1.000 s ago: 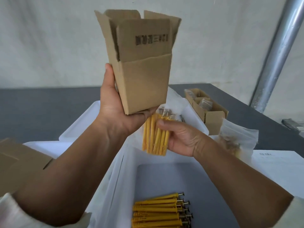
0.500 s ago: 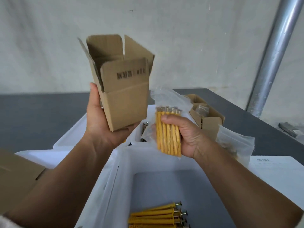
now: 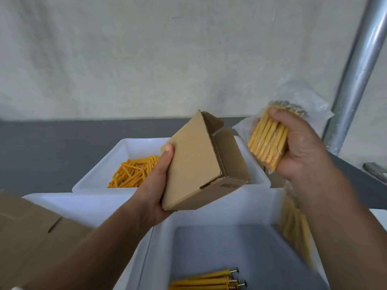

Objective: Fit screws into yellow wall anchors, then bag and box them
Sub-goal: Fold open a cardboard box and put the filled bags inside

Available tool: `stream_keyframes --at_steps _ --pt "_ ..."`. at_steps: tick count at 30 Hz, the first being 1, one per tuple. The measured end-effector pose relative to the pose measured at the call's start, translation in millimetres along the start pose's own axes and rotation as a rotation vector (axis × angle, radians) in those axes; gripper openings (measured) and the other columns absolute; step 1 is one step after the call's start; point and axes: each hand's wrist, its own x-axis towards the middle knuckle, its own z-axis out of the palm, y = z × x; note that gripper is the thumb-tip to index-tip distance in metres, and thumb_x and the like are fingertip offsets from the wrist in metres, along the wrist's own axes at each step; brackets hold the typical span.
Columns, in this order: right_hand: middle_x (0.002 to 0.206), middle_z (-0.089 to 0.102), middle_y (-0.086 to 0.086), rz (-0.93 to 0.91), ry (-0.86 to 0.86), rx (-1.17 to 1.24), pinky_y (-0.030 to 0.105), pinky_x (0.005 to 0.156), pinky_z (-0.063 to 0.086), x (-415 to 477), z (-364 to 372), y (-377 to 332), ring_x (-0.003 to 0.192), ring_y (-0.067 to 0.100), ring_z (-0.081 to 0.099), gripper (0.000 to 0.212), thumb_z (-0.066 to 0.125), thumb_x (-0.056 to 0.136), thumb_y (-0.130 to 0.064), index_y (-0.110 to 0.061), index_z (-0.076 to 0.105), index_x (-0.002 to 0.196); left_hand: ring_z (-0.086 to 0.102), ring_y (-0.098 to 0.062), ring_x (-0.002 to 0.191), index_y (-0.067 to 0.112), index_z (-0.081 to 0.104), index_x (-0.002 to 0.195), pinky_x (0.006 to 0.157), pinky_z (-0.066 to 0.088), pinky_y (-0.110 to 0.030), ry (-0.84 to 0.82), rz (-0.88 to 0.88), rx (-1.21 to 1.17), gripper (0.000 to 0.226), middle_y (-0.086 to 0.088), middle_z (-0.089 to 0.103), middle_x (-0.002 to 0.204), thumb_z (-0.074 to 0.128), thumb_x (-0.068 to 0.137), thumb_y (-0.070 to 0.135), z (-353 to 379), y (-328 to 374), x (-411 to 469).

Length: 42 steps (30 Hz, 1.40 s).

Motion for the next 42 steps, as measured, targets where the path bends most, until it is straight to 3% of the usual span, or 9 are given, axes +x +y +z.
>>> stream_keyframes --at_steps 4,7,10,13,19,23,30,37,42 --pt "0.081 0.071 0.008 -0.032 -0.106 0.07 0.038 0.064 0.058 -8.6 12.4 -6.7 0.079 0.024 0.074 0.006 0.074 0.077 -0.011 -0.013 0.074 0.072 0.074 -0.024 0.087 0.035 0.074 0.104 0.064 0.056 -0.039 0.009 0.034 0.061 0.054 -0.006 0.074 0.107 0.056 0.076 0.077 2.6 -4.0 2.5" --pt "0.076 0.072 0.01 0.02 -0.182 -0.045 0.037 0.06 0.058 -15.5 20.2 0.8 0.071 0.023 0.073 0.002 0.075 0.065 -0.015 -0.014 0.076 0.067 0.073 -0.025 0.086 0.034 0.072 0.109 0.063 0.056 -0.039 0.023 0.034 0.056 0.057 -0.007 0.073 0.108 0.056 0.075 0.078 1.6 -5.8 4.5" --pt "0.083 0.071 0.013 0.077 -0.192 -0.253 0.039 0.063 0.057 -17.1 21.5 10.9 0.07 0.026 0.072 0.026 0.078 0.06 -0.018 -0.012 0.072 0.085 0.073 -0.026 0.084 0.033 0.071 0.112 0.063 0.056 -0.04 0.038 0.03 0.039 0.061 -0.009 0.073 0.109 0.057 0.074 0.079 0.7 -6.2 5.2" --pt "0.096 0.068 0.02 0.112 -0.178 -0.403 0.042 0.075 0.055 -16.8 21.7 17.2 0.078 0.031 0.07 0.035 0.078 0.071 -0.018 -0.006 0.067 0.103 0.073 -0.027 0.085 0.031 0.07 0.113 0.062 0.057 -0.04 0.045 0.04 0.022 0.062 -0.01 0.073 0.109 0.059 0.073 0.077 2.5 -7.4 4.9" --pt "0.092 0.071 0.021 0.192 -0.242 -0.5 0.048 0.071 0.058 -22.4 22.0 16.9 0.077 0.033 0.071 0.033 0.077 0.07 -0.015 -0.004 0.07 0.101 0.073 -0.023 0.07 0.027 0.071 0.11 0.055 0.055 -0.035 0.067 0.054 -0.022 0.063 -0.008 0.075 0.094 0.057 0.074 0.077 4.8 -7.1 3.8" --pt "0.095 0.073 0.022 0.299 -0.315 -0.563 0.049 0.072 0.059 -27.6 25.3 21.1 0.08 0.035 0.071 0.031 0.076 0.071 -0.008 -0.003 0.072 0.101 0.074 -0.026 0.08 0.027 0.072 0.112 0.059 0.057 -0.038 0.037 0.068 -0.032 0.063 -0.011 0.074 0.103 0.056 0.075 0.075 6.3 -7.5 3.6" --pt "0.099 0.072 0.022 0.37 -0.29 -0.571 0.051 0.079 0.058 -26.1 24.3 22.7 0.083 0.034 0.071 0.034 0.078 0.07 -0.009 -0.003 0.071 0.103 0.073 -0.027 0.082 0.028 0.069 0.117 0.06 0.057 -0.039 0.024 0.074 -0.015 0.065 -0.011 0.074 0.106 0.057 0.074 0.075 8.0 -7.1 1.7" --pt "0.098 0.073 0.021 0.366 -0.226 -0.593 0.053 0.08 0.057 -26.4 25.4 28.6 0.086 0.036 0.072 0.031 0.075 0.075 -0.006 -0.004 0.07 0.106 0.073 -0.025 0.086 0.031 0.072 0.111 0.062 0.057 -0.037 -0.029 0.077 0.054 0.06 -0.009 0.074 0.107 0.053 0.076 0.076 9.7 -8.2 -0.3" --pt "0.093 0.074 0.018 0.334 -0.222 -0.594 0.046 0.072 0.059 -24.4 26.4 34.2 0.08 0.032 0.073 0.021 0.075 0.079 -0.009 -0.008 0.072 0.1 0.073 -0.024 0.087 0.031 0.071 0.113 0.063 0.057 -0.037 -0.017 0.069 0.077 0.062 -0.009 0.073 0.108 0.054 0.075 0.077 12.2 -10.2 -0.2"
